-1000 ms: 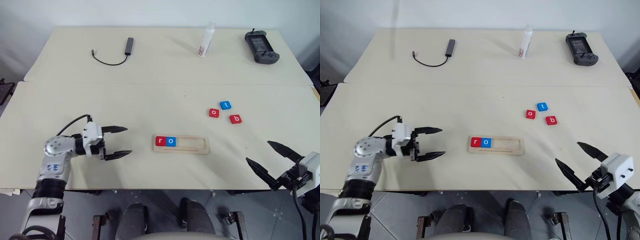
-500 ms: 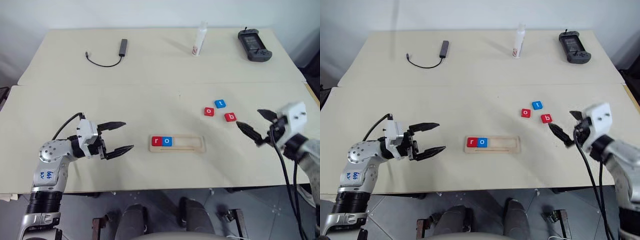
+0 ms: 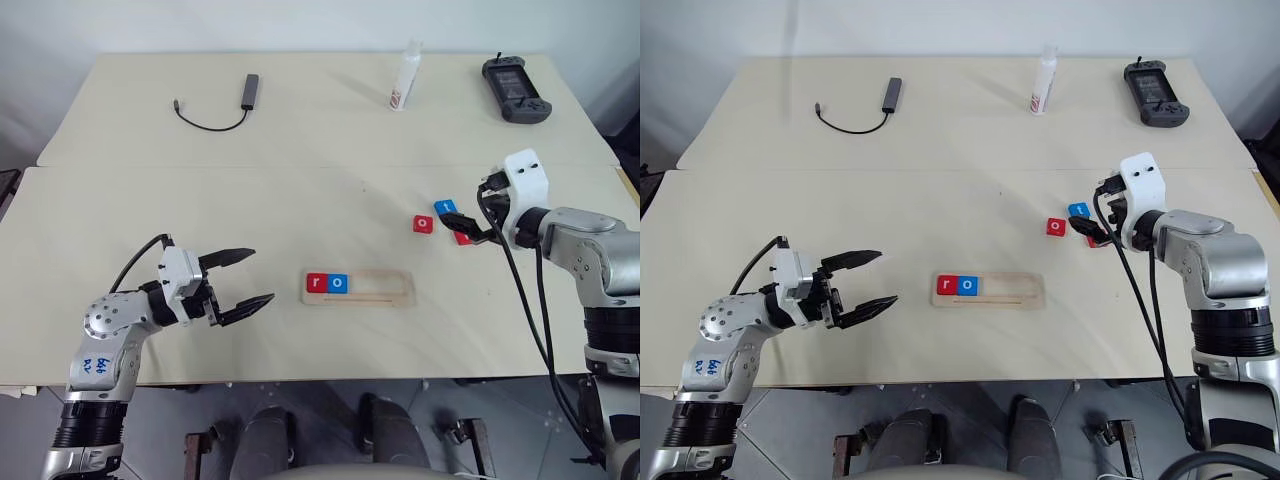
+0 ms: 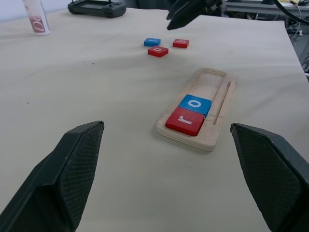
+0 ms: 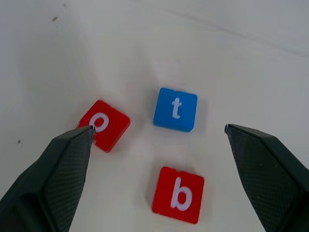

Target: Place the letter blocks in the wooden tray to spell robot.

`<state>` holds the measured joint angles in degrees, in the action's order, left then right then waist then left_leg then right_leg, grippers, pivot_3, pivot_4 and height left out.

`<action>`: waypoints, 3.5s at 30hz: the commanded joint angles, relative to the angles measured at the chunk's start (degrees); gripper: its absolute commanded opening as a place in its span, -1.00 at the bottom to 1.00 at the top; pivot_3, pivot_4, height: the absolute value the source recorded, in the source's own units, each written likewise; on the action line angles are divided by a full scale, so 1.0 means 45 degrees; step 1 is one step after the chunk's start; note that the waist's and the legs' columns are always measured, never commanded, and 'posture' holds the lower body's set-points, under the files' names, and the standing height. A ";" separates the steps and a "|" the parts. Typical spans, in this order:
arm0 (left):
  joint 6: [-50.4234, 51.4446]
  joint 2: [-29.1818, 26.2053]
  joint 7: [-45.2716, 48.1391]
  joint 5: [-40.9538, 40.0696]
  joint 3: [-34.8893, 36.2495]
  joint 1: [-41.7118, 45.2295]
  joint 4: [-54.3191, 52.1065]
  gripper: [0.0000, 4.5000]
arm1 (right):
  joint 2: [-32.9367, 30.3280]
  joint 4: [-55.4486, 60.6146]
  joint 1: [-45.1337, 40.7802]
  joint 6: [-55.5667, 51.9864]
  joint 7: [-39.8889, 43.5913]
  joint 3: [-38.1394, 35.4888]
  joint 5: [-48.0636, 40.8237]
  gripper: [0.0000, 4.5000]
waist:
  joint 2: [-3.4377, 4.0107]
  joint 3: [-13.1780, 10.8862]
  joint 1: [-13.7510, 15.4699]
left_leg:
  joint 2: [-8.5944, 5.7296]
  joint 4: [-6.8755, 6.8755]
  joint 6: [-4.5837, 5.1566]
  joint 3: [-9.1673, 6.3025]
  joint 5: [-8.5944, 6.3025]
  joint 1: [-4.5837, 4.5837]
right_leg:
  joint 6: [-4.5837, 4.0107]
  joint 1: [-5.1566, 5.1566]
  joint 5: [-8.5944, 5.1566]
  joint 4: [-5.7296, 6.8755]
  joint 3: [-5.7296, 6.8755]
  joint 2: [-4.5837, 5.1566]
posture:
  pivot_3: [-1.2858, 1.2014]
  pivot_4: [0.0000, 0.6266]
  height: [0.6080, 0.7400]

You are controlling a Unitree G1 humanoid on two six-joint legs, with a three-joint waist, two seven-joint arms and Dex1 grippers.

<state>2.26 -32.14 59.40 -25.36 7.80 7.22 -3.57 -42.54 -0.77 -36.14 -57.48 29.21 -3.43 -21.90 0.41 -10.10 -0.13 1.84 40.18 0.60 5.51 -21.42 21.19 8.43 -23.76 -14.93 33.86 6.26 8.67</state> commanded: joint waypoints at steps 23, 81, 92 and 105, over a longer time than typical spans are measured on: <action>-0.0776 0.0381 -0.0198 0.0270 -0.0676 0.0439 -0.0267 1.00 | 0.0651 -0.0631 0.1540 0.0887 -0.0884 -0.0604 0.1134 0.59 | 0.0000 0.0001 -0.0022 | 0.0001 0.0001 -0.0003 0.0006 0.0001 -0.0014 | 0.0000 0.0009 0.0000 0.0000 -0.0001 -0.0002 | 0.03 -0.52 1.00; 0.0529 0.0108 0.1277 -0.0669 -0.1733 0.0733 -0.1424 1.00 | -0.3370 -0.4043 0.3054 1.2374 1.0582 0.1413 0.3050 0.98 | -0.0003 -0.0009 -0.0004 | -0.0002 -0.0006 0.0010 0.0008 -0.0009 -0.0030 | 0.0017 0.0029 0.0009 -0.0037 -0.0009 -0.0006 | 0.03 -0.52 1.00; 0.0257 0.0065 0.1187 -0.0513 -0.1570 0.0688 -0.1285 1.00 | -0.2695 -0.4663 0.2688 1.2810 1.0542 0.1339 0.2906 -0.15 | -0.0004 -0.0009 -0.0015 | 0.0010 0.0061 0.0003 -0.0001 -0.0006 -0.0044 | 0.0018 0.0063 0.0010 -0.0011 -0.0004 -0.0006 | 0.03 -0.52 1.00; -0.0291 0.0132 0.0102 -0.0093 -0.0931 -0.0232 -0.1060 1.00 | -0.1493 0.1770 0.0999 0.6872 0.9872 0.2518 0.1071 -0.35 | 0.0008 -0.0011 -0.0013 | 0.0028 0.0072 -0.0007 -0.0015 -0.0005 -0.0019 | 0.0013 0.0028 0.0011 0.0009 -0.0005 -0.0011 | 0.03 -0.52 1.00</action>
<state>2.17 -31.60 60.83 -26.16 2.16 6.88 -7.83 -50.29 3.10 -30.79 -21.65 75.33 6.67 -15.80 0.45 -10.15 -0.19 1.97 40.51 0.58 5.43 -21.45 21.11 8.48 -23.63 -14.88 33.90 6.24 8.62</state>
